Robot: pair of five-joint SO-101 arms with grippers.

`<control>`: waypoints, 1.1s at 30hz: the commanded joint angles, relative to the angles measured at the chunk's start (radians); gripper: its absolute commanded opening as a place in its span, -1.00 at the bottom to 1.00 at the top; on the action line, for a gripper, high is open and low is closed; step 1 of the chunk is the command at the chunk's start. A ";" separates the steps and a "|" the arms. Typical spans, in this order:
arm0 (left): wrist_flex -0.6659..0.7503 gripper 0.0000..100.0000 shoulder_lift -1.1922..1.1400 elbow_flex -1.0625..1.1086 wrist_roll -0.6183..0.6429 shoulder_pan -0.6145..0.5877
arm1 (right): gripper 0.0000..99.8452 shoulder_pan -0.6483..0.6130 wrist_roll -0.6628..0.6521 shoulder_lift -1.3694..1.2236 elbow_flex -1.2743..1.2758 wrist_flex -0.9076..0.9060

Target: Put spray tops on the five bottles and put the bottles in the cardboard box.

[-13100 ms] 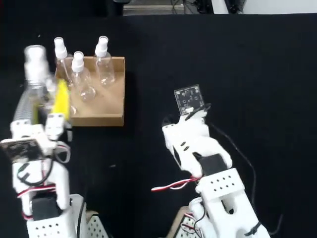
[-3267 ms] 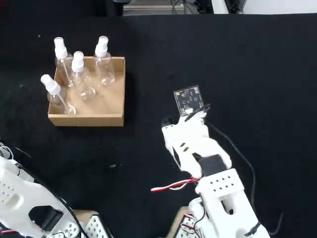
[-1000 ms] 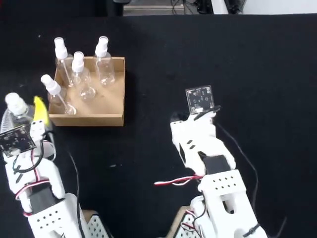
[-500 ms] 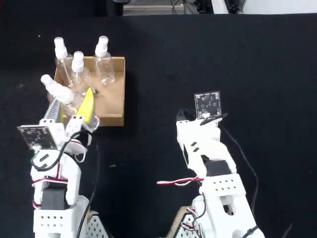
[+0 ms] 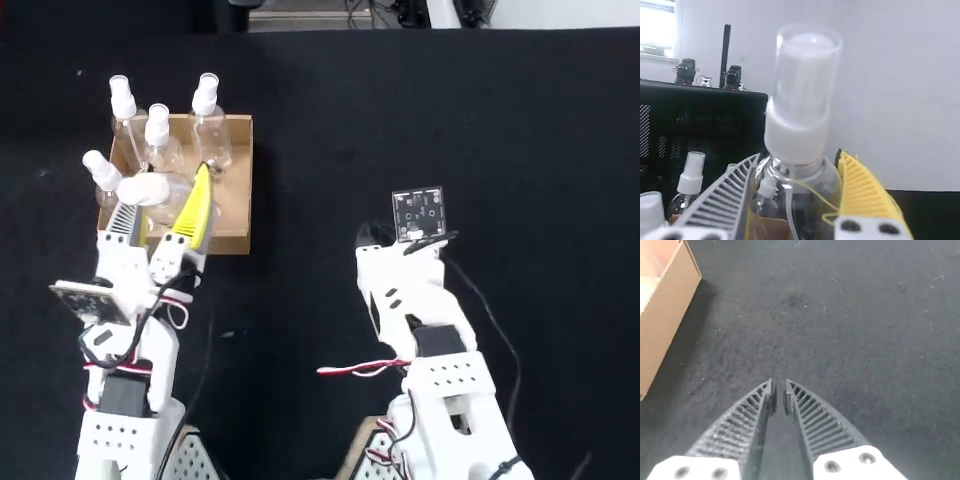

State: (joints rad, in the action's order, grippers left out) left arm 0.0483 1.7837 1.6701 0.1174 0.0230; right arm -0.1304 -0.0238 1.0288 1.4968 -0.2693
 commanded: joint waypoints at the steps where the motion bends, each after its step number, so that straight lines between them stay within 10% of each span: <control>1: 0.029 -0.94 0.003 -0.002 -0.046 0.071 | -0.98 0.014 0.000 0.025 -0.008 0.026; 13: 0.026 -0.94 -0.043 -0.130 -0.097 0.096 | -0.98 0.012 0.000 0.025 -0.010 0.026; 22: 0.035 -0.94 -0.548 -0.401 -0.095 0.090 | -0.98 0.012 0.000 0.025 -0.008 0.026; 33: 0.534 -0.94 -0.948 -0.348 -0.095 0.061 | -0.98 0.012 0.000 0.025 -0.010 0.026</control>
State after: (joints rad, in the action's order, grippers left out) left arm 0.4473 0.9429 1.3479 0.0284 0.1074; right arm -0.1304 -0.0238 1.0288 1.4968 -0.2693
